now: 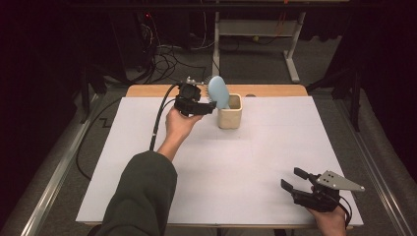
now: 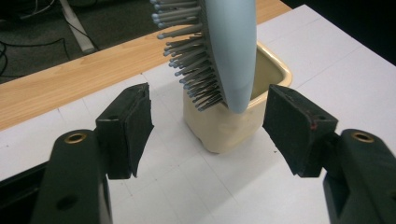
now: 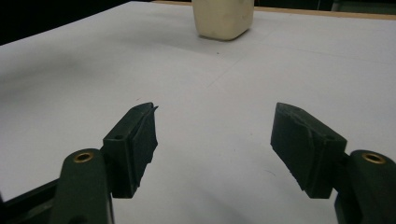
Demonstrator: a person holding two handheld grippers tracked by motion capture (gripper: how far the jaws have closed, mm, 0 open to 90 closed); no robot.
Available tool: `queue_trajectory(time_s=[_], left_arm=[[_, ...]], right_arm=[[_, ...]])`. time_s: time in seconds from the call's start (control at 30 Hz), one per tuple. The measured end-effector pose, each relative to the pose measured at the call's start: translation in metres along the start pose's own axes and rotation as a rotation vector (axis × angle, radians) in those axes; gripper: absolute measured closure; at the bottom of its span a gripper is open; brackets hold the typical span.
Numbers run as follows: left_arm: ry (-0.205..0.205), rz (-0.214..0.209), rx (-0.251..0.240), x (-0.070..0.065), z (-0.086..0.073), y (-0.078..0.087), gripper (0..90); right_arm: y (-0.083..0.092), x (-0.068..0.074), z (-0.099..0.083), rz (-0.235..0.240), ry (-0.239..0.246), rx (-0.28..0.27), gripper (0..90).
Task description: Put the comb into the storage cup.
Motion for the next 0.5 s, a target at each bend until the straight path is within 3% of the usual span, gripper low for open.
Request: queue_trajectory(time_s=[0.5], left_arm=[[-0.006, 0.0, -0.026, 0.004, -0.003, 0.016, 33.6]], right_arm=[[0.0, 0.0, 0.0, -0.001, 0.003, 0.0, 32.1]])
Point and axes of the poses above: each handheld gripper's, and its own axes: y roughly backward along the jaws, z roughly out of its top, x roughly to its left, the point moved 7 cm from there along -y, roughly forward along the jaws, and after that the axes turned 7 degrees about -y, right-handed, at the moved point
